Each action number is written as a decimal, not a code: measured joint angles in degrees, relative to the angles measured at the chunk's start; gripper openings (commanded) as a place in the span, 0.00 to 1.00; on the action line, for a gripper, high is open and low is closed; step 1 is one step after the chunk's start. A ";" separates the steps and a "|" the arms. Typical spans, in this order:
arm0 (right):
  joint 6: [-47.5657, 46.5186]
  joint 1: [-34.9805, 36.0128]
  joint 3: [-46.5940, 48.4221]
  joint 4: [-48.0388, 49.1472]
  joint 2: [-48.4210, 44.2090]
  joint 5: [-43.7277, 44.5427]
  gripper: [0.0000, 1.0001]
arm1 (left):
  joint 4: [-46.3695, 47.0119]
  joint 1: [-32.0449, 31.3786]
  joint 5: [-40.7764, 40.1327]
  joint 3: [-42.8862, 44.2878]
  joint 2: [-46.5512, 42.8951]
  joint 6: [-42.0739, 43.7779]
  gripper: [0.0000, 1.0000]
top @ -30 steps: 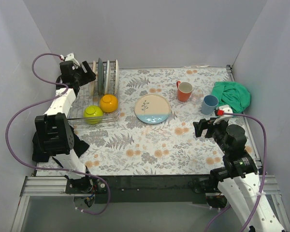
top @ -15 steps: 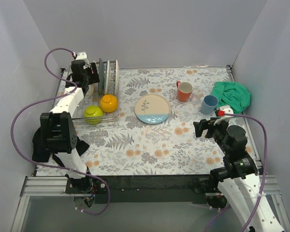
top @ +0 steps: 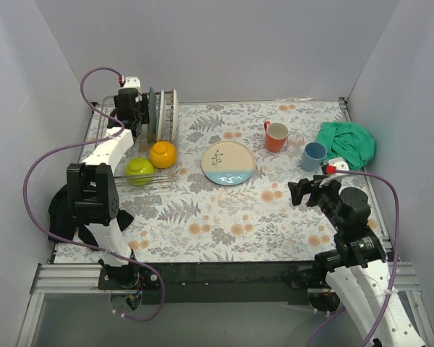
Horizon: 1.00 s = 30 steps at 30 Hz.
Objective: Unload the mixed dishes from the dish rack
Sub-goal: Pick up the plate from the dish rack.
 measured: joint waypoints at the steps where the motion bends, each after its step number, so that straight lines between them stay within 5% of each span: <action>1: -0.02 0.00 0.02 0.11 0.00 -0.04 0.92 | 0.00 -0.02 -0.31 0.11 0.28 0.11 0.51; 17: 0.00 0.00 0.00 0.17 0.00 -0.61 0.93 | -3.69 -0.90 1.05 1.97 1.81 -0.09 0.01; 30: 0.00 0.00 0.00 0.20 0.00 -0.61 0.93 | -10.67 -1.01 3.13 6.51 -0.07 -0.07 0.00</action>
